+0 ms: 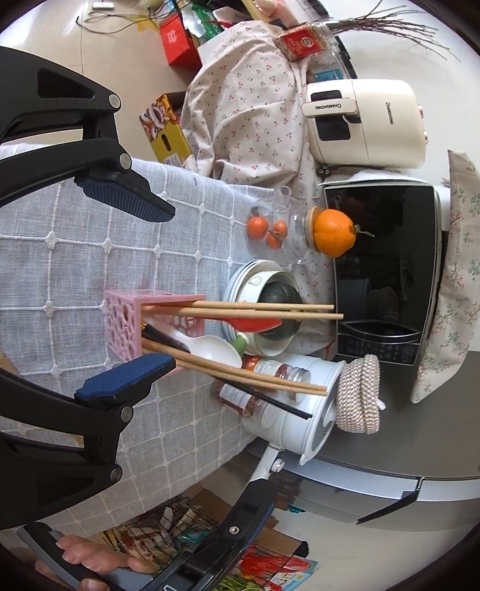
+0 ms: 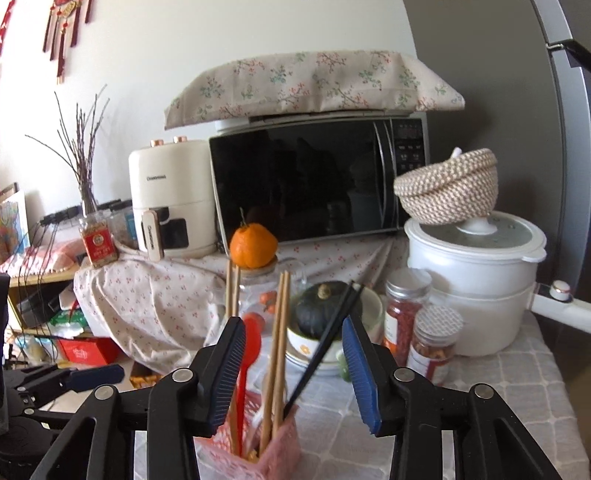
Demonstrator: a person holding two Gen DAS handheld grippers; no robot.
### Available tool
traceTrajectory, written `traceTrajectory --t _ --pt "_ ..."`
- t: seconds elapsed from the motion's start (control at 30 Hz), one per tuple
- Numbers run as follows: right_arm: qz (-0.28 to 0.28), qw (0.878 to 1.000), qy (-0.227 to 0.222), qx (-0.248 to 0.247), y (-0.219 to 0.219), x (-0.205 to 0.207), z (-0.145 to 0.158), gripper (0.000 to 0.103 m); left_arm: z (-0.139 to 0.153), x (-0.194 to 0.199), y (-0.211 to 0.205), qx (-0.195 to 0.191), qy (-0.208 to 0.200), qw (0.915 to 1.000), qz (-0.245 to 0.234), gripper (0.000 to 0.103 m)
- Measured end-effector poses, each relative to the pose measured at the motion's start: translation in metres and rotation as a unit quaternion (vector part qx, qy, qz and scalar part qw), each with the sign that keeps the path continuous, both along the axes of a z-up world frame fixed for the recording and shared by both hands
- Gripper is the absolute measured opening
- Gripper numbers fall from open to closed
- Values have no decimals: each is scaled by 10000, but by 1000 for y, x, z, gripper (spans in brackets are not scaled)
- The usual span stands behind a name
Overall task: Organize utensils
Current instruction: 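Lower both chopsticks into the pink basket and open both tools, then move the left tool to the paper-wrapped chopsticks and grasp them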
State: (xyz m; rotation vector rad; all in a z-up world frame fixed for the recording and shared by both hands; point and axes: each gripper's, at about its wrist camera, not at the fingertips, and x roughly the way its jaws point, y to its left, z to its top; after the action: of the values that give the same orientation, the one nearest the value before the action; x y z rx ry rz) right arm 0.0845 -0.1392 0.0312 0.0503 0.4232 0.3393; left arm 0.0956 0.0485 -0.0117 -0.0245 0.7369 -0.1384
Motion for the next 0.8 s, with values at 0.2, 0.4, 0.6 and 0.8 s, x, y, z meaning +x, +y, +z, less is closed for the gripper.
traceTrajectory --t 0.2,0.4,0.6,0.8 --pt "-320 9935 1063 -269 -34 -15 -9 70 -13 -15 -31 396 675 9967 -217 83" --pt "-603 9776 2003 -240 -72 -30 -29 80 -35 -24 -68 610 1327 9862 -781 83" --pt "-885 9538 2857 -266 -111 -35 -65 80 -61 -22 -89 421 1864 9741 -1212 82" --pt "-1170 9286 3519 -85 -155 -39 -97 80 -73 -7 -135 861 1860 9587 -1971 71"
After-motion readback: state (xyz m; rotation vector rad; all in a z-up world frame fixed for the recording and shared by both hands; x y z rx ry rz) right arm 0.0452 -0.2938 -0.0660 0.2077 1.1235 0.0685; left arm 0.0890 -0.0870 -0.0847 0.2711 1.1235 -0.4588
